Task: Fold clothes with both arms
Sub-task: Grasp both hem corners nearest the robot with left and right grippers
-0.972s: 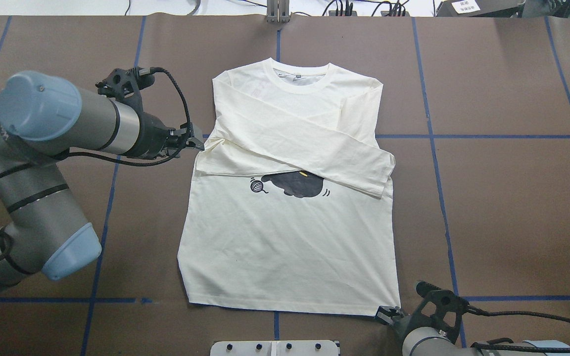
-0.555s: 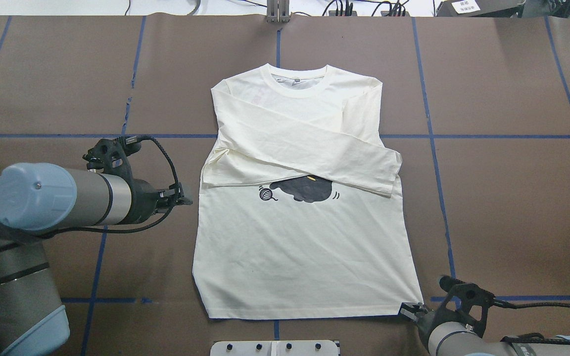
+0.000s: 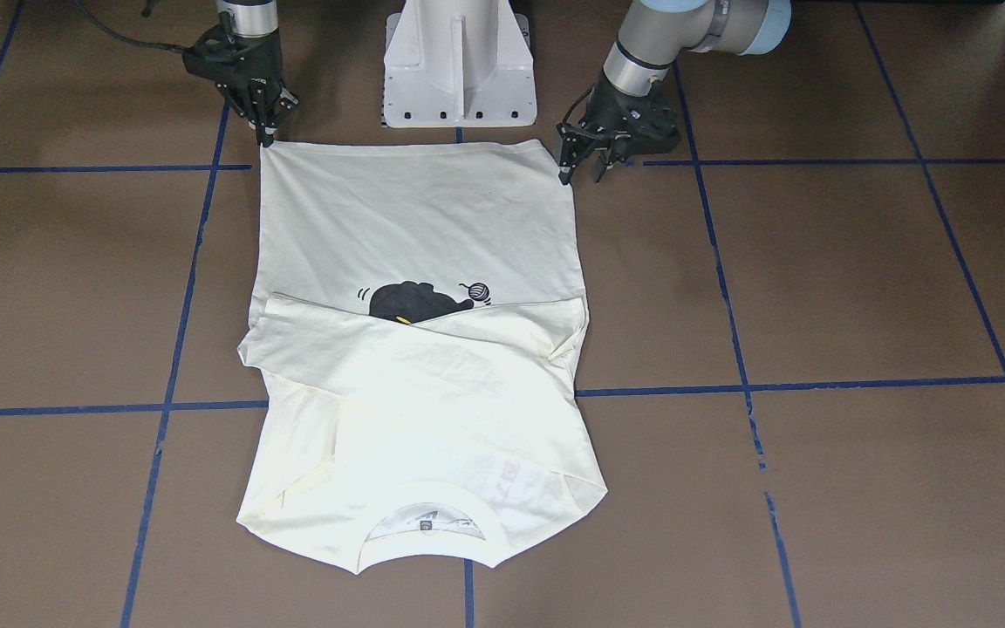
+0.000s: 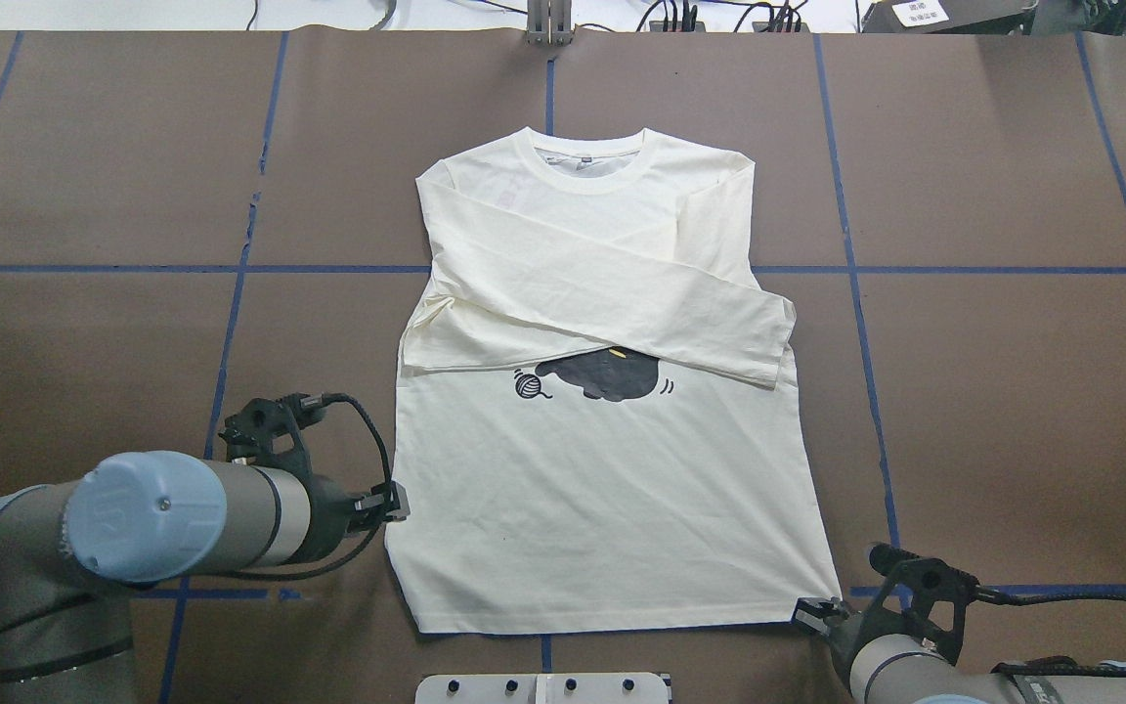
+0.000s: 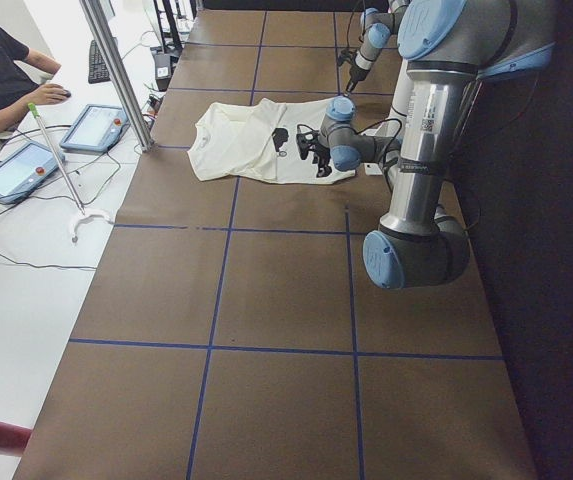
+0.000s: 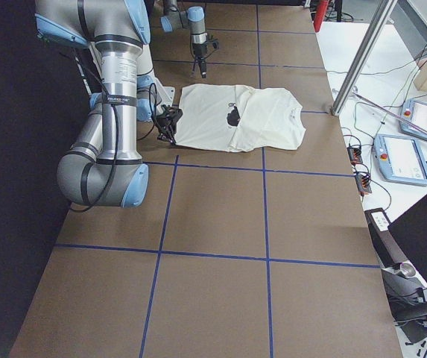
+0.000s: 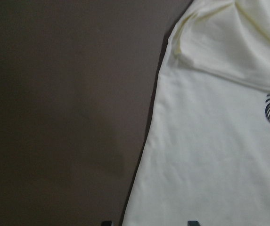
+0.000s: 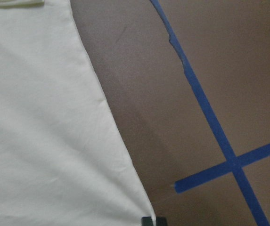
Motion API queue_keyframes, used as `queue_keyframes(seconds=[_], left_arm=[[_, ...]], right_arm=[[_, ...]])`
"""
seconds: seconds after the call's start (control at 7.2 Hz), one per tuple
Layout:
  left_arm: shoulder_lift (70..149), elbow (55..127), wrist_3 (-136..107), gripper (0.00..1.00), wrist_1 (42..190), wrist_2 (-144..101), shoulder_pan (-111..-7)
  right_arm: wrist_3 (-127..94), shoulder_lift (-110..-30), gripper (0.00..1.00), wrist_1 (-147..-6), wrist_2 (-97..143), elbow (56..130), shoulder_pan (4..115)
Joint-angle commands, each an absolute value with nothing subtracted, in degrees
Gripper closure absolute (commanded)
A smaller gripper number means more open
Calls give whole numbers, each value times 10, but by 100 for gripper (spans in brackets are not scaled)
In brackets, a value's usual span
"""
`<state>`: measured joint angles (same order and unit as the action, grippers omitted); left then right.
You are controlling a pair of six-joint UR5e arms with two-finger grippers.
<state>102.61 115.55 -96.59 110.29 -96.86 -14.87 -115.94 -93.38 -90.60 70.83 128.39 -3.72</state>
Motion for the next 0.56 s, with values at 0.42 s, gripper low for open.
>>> queue_keyframes(seconds=[0.42], left_arm=[[1067, 1107, -971, 53, 1103, -972, -91]], right_arm=[[-1158, -933, 100, -902, 708, 1283, -38]])
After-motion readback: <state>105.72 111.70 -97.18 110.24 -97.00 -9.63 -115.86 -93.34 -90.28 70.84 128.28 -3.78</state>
